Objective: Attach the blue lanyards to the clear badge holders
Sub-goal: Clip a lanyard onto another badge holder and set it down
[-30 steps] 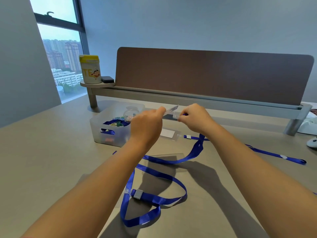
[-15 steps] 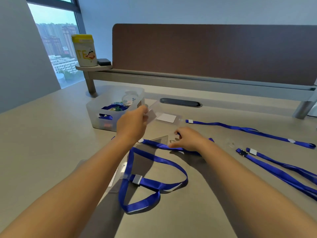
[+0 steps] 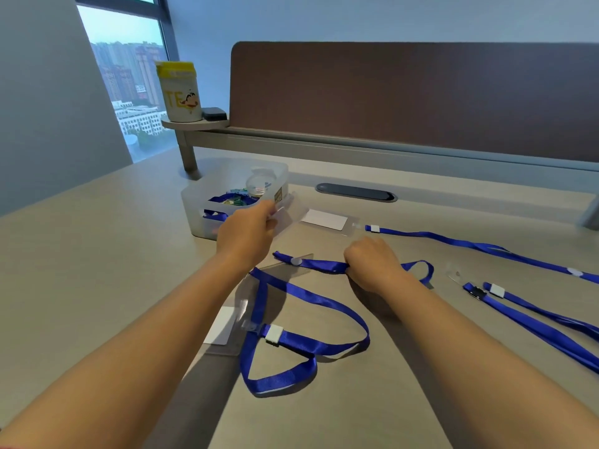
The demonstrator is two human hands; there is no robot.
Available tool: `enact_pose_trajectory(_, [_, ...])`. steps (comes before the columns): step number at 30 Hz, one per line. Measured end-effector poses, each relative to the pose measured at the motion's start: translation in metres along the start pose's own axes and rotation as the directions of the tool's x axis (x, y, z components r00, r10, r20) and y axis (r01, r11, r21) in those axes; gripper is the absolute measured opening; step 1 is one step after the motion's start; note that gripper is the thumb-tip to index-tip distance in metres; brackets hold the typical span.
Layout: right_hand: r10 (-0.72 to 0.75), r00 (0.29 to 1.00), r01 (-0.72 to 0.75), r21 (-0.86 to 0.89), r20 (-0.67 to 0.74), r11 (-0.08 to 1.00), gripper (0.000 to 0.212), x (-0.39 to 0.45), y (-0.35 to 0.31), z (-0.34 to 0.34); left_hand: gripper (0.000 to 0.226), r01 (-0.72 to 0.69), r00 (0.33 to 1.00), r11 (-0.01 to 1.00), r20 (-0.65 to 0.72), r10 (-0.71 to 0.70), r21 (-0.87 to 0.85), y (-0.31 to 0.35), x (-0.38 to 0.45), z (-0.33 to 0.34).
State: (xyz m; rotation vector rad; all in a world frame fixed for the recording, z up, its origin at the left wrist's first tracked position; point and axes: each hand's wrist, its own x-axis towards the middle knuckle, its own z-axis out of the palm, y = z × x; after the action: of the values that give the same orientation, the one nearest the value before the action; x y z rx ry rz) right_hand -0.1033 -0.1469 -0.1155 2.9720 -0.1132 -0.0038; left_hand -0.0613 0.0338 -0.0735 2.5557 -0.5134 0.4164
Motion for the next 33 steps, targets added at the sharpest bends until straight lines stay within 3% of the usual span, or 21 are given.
enact_pose_trajectory(5, [0.139, 0.981, -0.182, 0.409, 0.134, 0.894, 0.026, -0.002, -0.001, -0.013, 0.027, 0.021, 1.000, 0.999, -0.016, -0.022, -0.031, -0.008, -0.006, -0.017])
enact_pose_trajectory(9, [0.164, 0.983, -0.176, 0.679, 0.083, 0.712, 0.011, 0.004, -0.003, -0.045, 0.023, 0.046, 0.997, 0.995, -0.064, -0.052, -0.084, -0.014, -0.005, -0.034])
enact_pose_trajectory(19, [0.160, 0.985, -0.034, 0.828, -0.067, 0.559, 0.032, 0.065, -0.053, -0.107, 0.022, 0.229, 0.956, 0.955, -0.139, -0.257, -0.188, -0.056, 0.022, -0.071])
enact_pose_trajectory(22, [0.265, 0.961, -0.015, 0.943, -0.078, 0.333, 0.031, 0.093, -0.074, -0.121, 0.025, 0.288, 0.936, 0.933, -0.144, -0.321, -0.214, -0.077, 0.033, -0.079])
enact_pose_trajectory(24, [0.310, 0.947, 0.001, 0.969, -0.080, 0.246, 0.030, 0.114, -0.089, -0.131, 0.025, 0.305, 0.927, 0.922, -0.149, -0.345, -0.237, -0.093, 0.041, -0.081])
enact_pose_trajectory(26, [0.294, 0.944, 0.050, 0.948, -0.147, 0.314, 0.033, 0.132, -0.104, -0.136, 0.023, 0.311, 0.919, 0.913, -0.161, -0.359, -0.263, -0.108, 0.049, -0.081])
enact_pose_trajectory(29, [0.237, 0.936, 0.082, 0.815, -0.261, 0.574, 0.036, 0.154, -0.119, -0.135, 0.021, 0.310, 0.911, 0.907, -0.185, -0.369, -0.284, -0.126, 0.059, -0.079])
enact_pose_trajectory(33, [0.095, 0.982, 0.027, 0.628, -0.161, 0.778, 0.034, 0.172, -0.131, -0.129, 0.022, 0.293, 0.915, 0.914, -0.195, -0.353, -0.279, -0.138, 0.069, -0.076])
